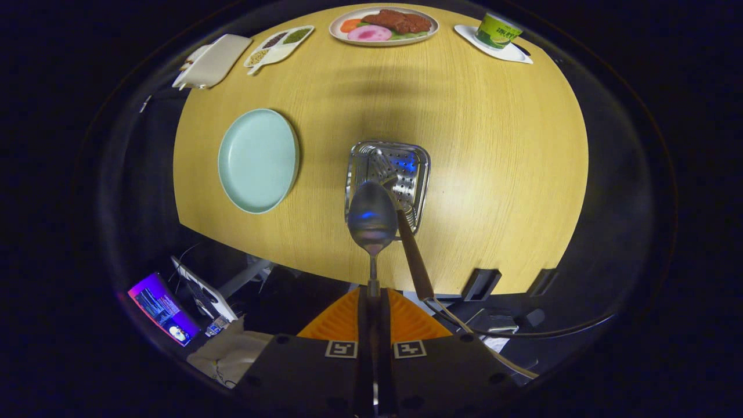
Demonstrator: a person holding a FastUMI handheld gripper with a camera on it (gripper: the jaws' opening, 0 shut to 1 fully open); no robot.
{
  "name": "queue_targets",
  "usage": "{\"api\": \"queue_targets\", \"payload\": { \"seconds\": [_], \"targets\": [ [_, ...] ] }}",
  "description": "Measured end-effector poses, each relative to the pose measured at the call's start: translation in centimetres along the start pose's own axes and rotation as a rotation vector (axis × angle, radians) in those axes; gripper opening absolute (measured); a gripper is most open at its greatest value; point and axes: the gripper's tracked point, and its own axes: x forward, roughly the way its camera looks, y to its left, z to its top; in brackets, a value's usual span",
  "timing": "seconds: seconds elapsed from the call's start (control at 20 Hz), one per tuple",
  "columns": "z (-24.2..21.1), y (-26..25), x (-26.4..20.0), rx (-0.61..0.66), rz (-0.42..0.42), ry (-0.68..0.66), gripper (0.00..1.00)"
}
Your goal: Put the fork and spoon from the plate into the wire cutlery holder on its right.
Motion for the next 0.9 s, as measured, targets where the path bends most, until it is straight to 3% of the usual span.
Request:
{"api": "queue_targets", "payload": {
  "seconds": [0.35, 0.55, 0.65, 0.7, 0.9],
  "targets": [
    [3.0, -0.7, 1.0, 0.013, -0.028, 0.093, 0.09],
    [4.0, -0.2, 1.0, 0.008, -0.011, 0.087, 0.17],
    [4.5, 0.4, 0.7, -0.011, -0.017, 0.061, 0.33],
    [4.5, -0.2, 0.2, -0.02, -0.01, 0.043, 0.52],
    [4.0, 0.5, -2.1, -0.022, 0.04, -0.05, 0.97]
  ]
}}
